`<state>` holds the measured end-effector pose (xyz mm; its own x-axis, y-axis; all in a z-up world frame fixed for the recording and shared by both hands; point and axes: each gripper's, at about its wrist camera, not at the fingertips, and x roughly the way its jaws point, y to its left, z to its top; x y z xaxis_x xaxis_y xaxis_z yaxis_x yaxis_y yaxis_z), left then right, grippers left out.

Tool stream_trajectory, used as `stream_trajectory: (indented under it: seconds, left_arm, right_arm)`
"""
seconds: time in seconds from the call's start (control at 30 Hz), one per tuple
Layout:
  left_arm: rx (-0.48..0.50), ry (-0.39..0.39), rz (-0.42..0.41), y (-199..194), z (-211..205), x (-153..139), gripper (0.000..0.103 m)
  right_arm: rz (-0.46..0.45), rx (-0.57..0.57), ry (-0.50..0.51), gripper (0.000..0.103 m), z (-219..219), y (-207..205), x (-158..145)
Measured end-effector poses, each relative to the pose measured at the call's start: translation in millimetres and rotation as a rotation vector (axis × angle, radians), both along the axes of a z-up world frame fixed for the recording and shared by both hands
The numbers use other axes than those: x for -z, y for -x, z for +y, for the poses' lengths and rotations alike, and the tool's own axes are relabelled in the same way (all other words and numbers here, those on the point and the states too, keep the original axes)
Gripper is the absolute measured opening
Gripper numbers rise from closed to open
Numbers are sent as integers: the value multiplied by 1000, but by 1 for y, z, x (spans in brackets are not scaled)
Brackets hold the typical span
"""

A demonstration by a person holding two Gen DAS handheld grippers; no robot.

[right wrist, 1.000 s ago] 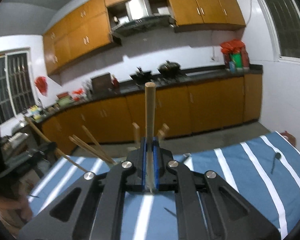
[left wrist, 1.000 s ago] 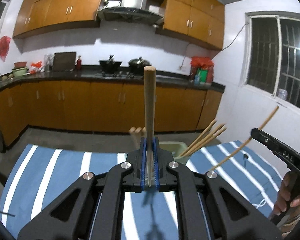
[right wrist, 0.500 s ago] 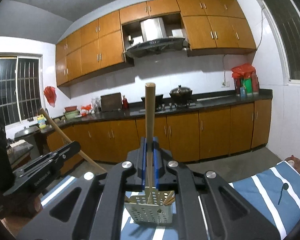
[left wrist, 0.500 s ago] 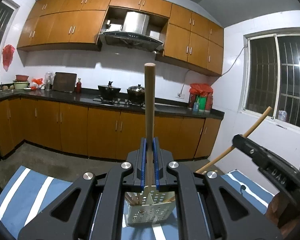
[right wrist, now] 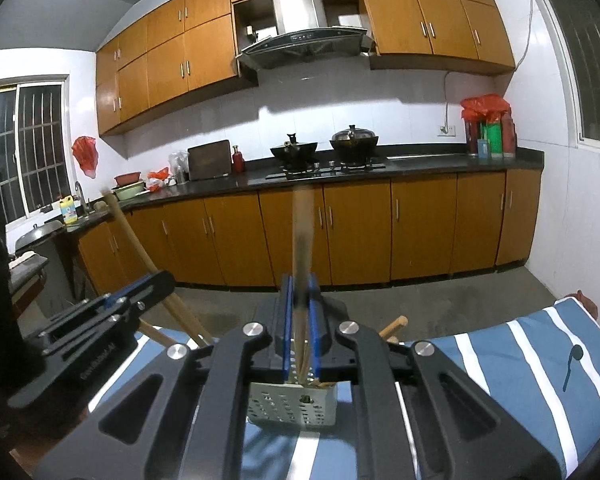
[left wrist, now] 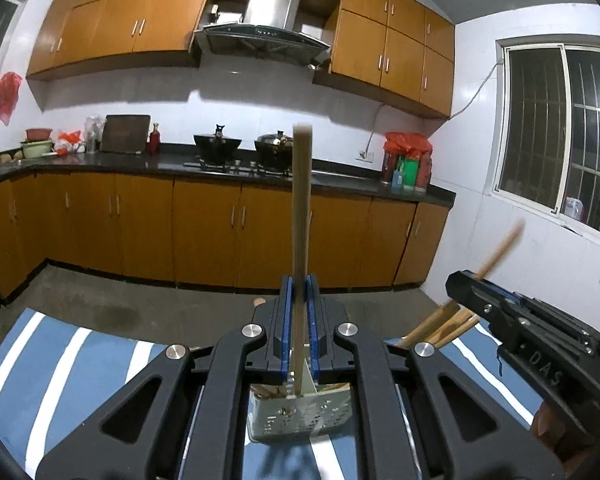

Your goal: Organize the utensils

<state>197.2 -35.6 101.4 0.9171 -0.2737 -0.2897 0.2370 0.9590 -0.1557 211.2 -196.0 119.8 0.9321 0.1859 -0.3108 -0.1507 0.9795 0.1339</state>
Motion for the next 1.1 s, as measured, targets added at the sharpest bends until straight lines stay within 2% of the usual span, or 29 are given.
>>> stream_trajectory:
  seconds: [0.03,0.1,0.23,0.27,0.33,0.4,0.43,0.5,0.67,0.9,1.1]
  left_arm:
    - [1,-1,-1,1,1,0,16]
    - [-9,1,-12,6,4,-2,45]
    - [-17,23,-40,18,16,-12,52]
    - [-20,27,-45,23,19,-15,55]
    - [-24,33,-58,31,25,-19,63]
    - [-32,31,-73,42,30,-21,78]
    - [-39,23,-87,51,32,-23,82]
    - [-54,1,-112,68,37,-22,95]
    - [-88,-63,-133,103,44,-12,101]
    - [-158,-133,-133,147,50,19,101]
    - [-193,-197,-105,161,44,42,101]
  right_arm:
    - [-4,0,-1,18,-1,4,0]
    - [-21,9,-5,29,-5,11,-2]
    - [-45,23,-12,40,-13,25,-7]
    - [-54,29,-12,45,-16,31,-9]
    - [-73,44,-8,57,-19,42,-10]
    - [-100,62,6,72,-20,57,-12]
    - [-110,71,15,77,-21,64,-11]
    - [-133,90,30,97,-22,80,-10]
    - [-146,121,49,99,-23,114,3]
    - [-64,127,62,99,-22,143,34]
    - [-57,151,133,99,-12,166,66]
